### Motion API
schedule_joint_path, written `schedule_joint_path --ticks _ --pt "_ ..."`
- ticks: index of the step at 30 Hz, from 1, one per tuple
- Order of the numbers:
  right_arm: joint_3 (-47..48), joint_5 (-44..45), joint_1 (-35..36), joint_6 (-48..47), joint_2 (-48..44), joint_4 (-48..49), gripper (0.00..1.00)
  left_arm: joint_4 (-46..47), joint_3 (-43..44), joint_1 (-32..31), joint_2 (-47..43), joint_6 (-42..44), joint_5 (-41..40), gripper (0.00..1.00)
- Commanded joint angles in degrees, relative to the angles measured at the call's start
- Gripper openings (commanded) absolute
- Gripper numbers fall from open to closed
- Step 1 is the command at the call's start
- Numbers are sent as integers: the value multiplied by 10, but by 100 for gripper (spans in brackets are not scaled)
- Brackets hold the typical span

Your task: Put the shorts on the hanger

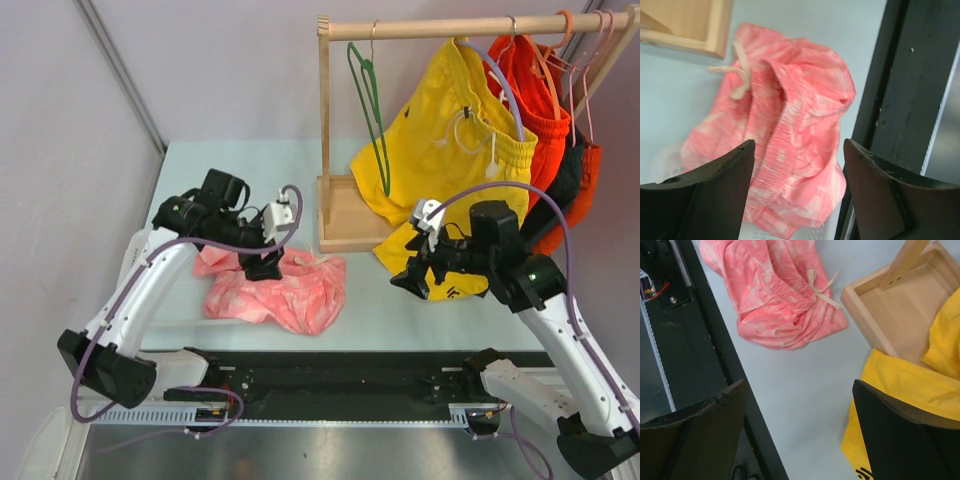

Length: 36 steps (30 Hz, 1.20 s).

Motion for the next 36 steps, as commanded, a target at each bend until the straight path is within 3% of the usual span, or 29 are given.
schedule_joint_path --ticks 1,11,14,17,18,21,26,36 --pt "0 -5 29 -21 30 6 89 51 -72 -5 -60 77 21 80" --pt "0 20 35 -10 19 5 90 216 -180 -107 44 72 -111 84" --pt "0 24 24 -3 8 3 90 217 -186 -123 60 95 -137 78" --pt "1 24 16 0 -3 -2 90 121 -155 -124 55 159 -116 38" --pt "1 23 14 1 -8 -4 90 50 -148 -125 47 187 -84 19" --pt "1 19 13 0 -9 -10 88 -35 -137 -135 -18 262 -48 0" --pt "0 -1 26 17 13 19 81 -117 -153 -220 -127 350 -57 0" --pt "1 13 147 72 114 148 78 -154 -269 -359 -273 385 -114 0"
